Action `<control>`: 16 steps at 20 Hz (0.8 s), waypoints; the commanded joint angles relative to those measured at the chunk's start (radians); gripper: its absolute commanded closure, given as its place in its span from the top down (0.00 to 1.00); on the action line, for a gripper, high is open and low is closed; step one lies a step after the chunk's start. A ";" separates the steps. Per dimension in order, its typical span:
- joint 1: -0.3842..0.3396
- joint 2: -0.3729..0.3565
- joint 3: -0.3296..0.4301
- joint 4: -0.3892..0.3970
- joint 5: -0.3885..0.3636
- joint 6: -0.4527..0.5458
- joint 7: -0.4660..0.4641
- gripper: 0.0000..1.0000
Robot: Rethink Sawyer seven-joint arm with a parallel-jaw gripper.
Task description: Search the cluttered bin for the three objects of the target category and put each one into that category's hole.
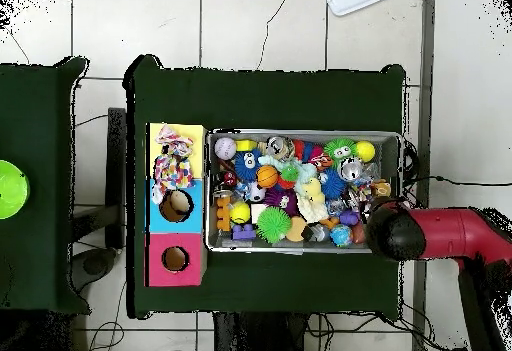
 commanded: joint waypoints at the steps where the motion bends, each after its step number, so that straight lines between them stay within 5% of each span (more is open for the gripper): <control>1: -0.001 0.017 0.055 0.050 -0.033 -0.044 -0.153 1.00; 16: 0.038 0.030 0.044 0.045 -0.041 -0.067 -0.118 1.00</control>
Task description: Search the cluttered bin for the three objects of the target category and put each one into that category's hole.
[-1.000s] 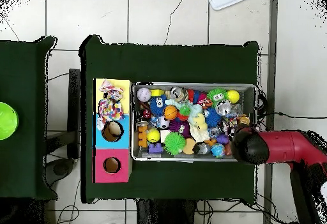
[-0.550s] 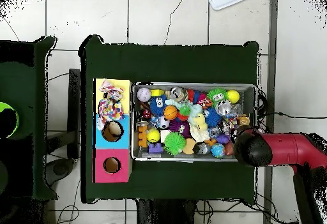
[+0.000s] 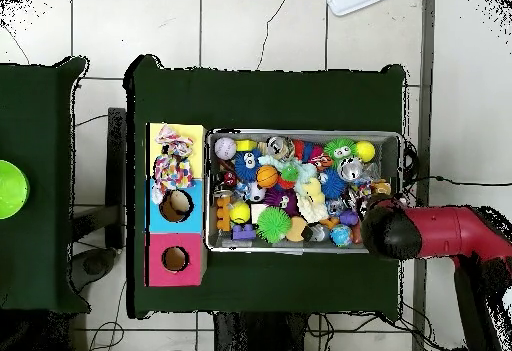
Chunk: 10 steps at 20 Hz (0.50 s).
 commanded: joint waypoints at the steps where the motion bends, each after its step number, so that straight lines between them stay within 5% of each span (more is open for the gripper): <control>1: 0.016 0.026 0.047 0.046 -0.034 -0.031 -0.123 1.00; 10: 0.022 0.060 0.036 0.029 -0.069 -0.057 -0.122 1.00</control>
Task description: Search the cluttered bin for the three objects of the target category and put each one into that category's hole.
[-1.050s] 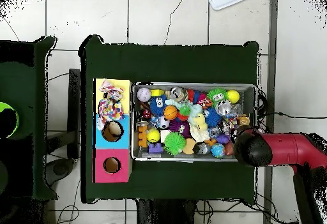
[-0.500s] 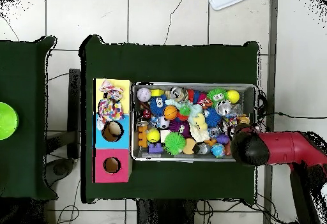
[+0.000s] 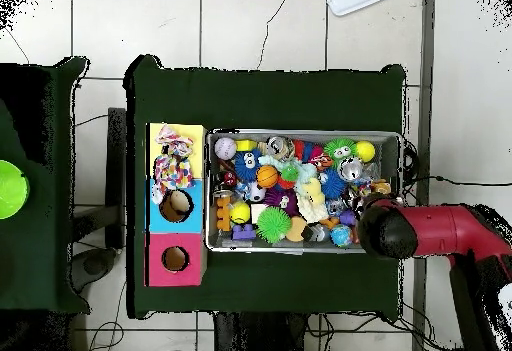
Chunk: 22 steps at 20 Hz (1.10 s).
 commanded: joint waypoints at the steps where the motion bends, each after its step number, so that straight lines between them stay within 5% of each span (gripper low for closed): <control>1: 0.010 0.067 0.035 0.023 -0.071 -0.062 -0.123 1.00; 14: 0.020 0.149 0.010 -0.036 -0.116 -0.109 -0.106 1.00; 22: -0.017 0.163 0.039 -0.063 -0.127 -0.092 -0.180 1.00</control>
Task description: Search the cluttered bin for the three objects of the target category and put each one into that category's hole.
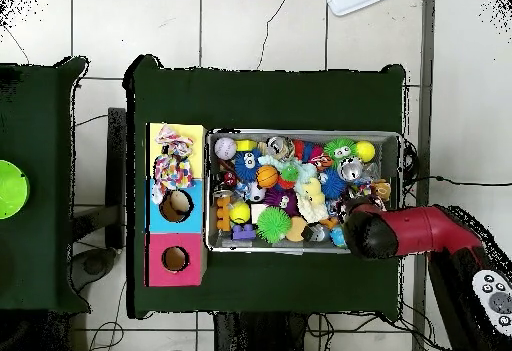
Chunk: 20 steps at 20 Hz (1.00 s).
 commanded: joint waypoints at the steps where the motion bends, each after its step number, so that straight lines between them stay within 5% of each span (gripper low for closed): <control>1: -0.023 0.042 0.043 -0.063 -0.070 -0.008 -0.193 1.00; 12: -0.062 0.018 0.081 -0.063 -0.060 0.024 -0.268 1.00; 20: -0.066 0.052 0.055 -0.070 -0.126 -0.045 -0.212 1.00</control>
